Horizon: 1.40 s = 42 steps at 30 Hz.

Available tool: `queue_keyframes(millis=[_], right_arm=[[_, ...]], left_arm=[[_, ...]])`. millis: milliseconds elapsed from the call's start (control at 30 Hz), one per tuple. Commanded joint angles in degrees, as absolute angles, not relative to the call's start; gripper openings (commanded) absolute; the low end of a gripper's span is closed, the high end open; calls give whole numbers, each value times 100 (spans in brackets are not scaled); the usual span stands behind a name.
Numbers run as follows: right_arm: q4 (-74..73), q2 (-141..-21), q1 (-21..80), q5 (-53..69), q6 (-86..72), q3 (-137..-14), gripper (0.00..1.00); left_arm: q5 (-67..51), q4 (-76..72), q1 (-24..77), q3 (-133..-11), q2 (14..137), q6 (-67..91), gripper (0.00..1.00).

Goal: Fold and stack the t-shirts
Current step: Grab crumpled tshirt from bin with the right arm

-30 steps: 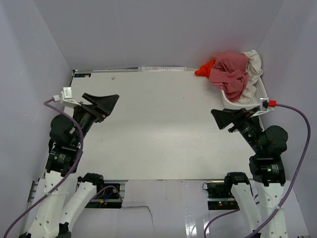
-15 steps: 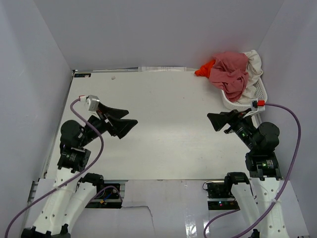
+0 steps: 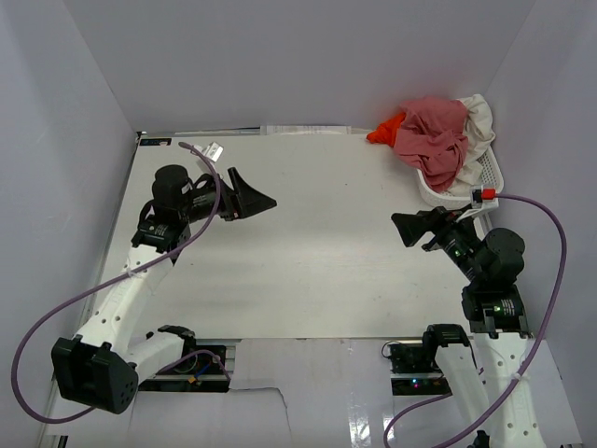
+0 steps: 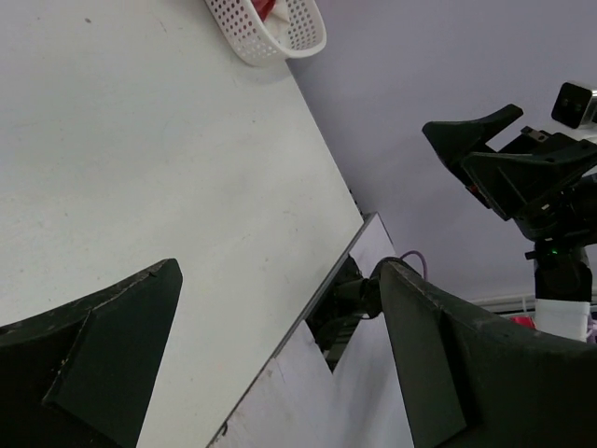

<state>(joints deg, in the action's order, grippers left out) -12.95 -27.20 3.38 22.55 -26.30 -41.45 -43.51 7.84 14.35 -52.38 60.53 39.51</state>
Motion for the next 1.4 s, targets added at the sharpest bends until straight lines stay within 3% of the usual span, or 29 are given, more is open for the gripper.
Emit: queue_keyframes(millis=[0,300,433,567,833,1033,1133,1367], right_arm=[[-1467,-2874,325,1987,-2303,-4385,90],[-1459,-3515,334,951,-1619,-4684,90],[-1905,-4489,334,203,-1232,-5438,90],[-2232,-6255,343,-411,-1037,-6441,90],[-2566,-8943,334,-1906,-1090,-8400,98],[-2523,-10254,308,-2424,-1239,-9104,100],[-2286,-10624,273,-2705,-1353,-9342,95],[-1863,-11460,150,-3286,-1538,-9843,95]], left_arm=[[-4509,1631,1415,-6062,6196,3947,98],[-3797,1822,1354,-6205,5828,4763,96],[-3262,1863,1354,-6231,5590,4782,98],[-2892,2136,1354,-6372,5687,4536,98],[-2372,1346,1345,-5696,4844,3219,98],[-2171,1292,1345,-5283,4702,2796,98],[-2145,1327,1345,-5256,4799,2734,98],[-2074,1433,1353,-5203,4764,2575,98]])
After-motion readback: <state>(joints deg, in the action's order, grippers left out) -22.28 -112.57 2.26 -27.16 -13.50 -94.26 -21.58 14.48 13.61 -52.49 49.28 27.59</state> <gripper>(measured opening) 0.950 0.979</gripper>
